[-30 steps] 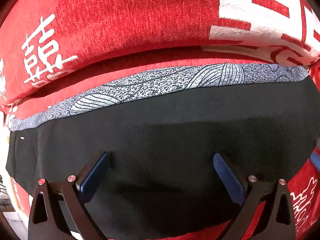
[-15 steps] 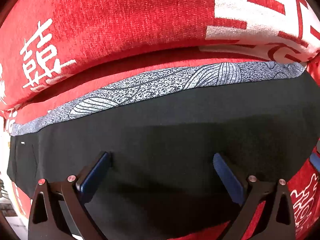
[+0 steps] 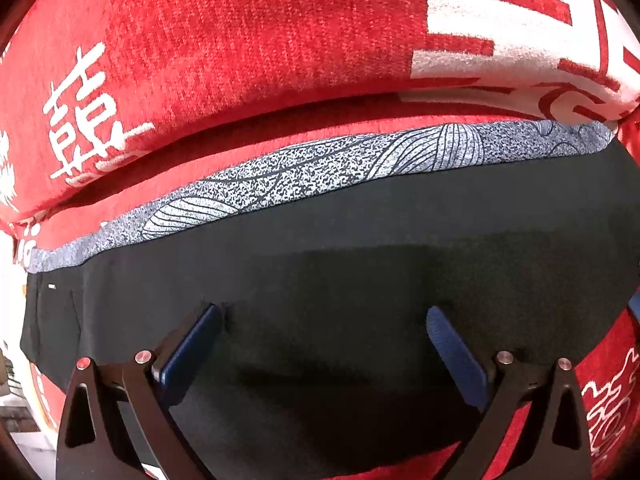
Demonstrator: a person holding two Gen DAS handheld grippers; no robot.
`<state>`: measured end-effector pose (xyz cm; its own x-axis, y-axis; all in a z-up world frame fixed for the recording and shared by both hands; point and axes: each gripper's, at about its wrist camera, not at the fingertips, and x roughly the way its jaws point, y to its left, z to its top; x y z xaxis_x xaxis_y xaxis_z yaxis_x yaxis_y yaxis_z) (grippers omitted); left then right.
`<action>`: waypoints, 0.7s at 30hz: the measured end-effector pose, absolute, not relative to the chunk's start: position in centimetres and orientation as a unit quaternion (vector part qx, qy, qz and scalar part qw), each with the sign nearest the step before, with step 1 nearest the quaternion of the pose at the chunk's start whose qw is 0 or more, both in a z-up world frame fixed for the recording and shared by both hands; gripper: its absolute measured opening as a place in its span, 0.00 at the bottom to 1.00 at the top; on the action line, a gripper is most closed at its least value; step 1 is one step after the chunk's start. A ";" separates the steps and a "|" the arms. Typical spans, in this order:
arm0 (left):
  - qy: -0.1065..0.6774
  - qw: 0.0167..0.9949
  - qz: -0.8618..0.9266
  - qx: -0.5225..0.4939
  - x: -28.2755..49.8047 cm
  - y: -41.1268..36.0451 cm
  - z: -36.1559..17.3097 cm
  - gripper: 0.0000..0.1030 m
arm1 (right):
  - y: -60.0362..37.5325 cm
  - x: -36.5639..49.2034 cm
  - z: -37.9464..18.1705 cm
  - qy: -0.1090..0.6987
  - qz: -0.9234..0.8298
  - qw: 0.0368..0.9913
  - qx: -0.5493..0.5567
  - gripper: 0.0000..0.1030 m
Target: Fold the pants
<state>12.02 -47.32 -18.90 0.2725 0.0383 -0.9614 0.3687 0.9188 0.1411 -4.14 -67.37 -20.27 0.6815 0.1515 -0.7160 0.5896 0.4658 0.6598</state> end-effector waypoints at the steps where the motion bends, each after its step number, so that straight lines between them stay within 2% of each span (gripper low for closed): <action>1: 0.593 0.780 -0.108 0.170 12.1 -47.4 -19.0 1.00 | -67.5 -3.7 -20.4 0.368 -0.143 0.770 0.501 0.52; 3: 0.588 0.781 -0.117 0.175 12.2 -47.4 -19.1 1.00 | -68.2 -2.3 -20.7 0.361 -0.138 0.764 0.516 0.50; 4: 0.587 0.780 -0.124 0.180 12.3 -47.4 -19.0 1.00 | -68.4 -1.4 -20.8 0.365 -0.137 0.761 0.518 0.43; 5: 0.587 0.778 -0.130 0.183 12.1 -47.2 -18.9 0.97 | -68.6 -0.2 -20.9 0.391 -0.155 0.755 0.502 0.15; 6: 0.592 0.773 -0.141 0.178 12.3 -47.3 -18.6 0.82 | -68.6 0.8 -20.9 0.409 -0.167 0.753 0.488 0.15; 8: 0.608 0.760 -0.168 0.158 12.5 -47.7 -17.5 0.61 | -68.2 1.3 -20.1 0.412 -0.174 0.757 0.476 0.15; 13: 0.574 0.776 -0.233 0.116 12.4 -50.4 -15.2 0.61 | -67.0 0.9 -16.5 0.396 -0.136 0.802 0.427 0.15; 16: 0.593 0.762 -0.236 0.109 12.7 -52.5 -19.2 0.63 | -65.7 1.4 -14.5 0.401 -0.131 0.824 0.378 0.14; 18: 0.568 0.784 -0.231 0.097 12.0 -52.7 -19.2 0.69 | -64.6 2.0 -13.7 0.409 -0.124 0.831 0.355 0.13; 21: 0.567 0.786 -0.223 0.106 11.4 -53.0 -18.8 0.69 | -63.0 3.0 -12.1 0.413 -0.116 0.849 0.309 0.13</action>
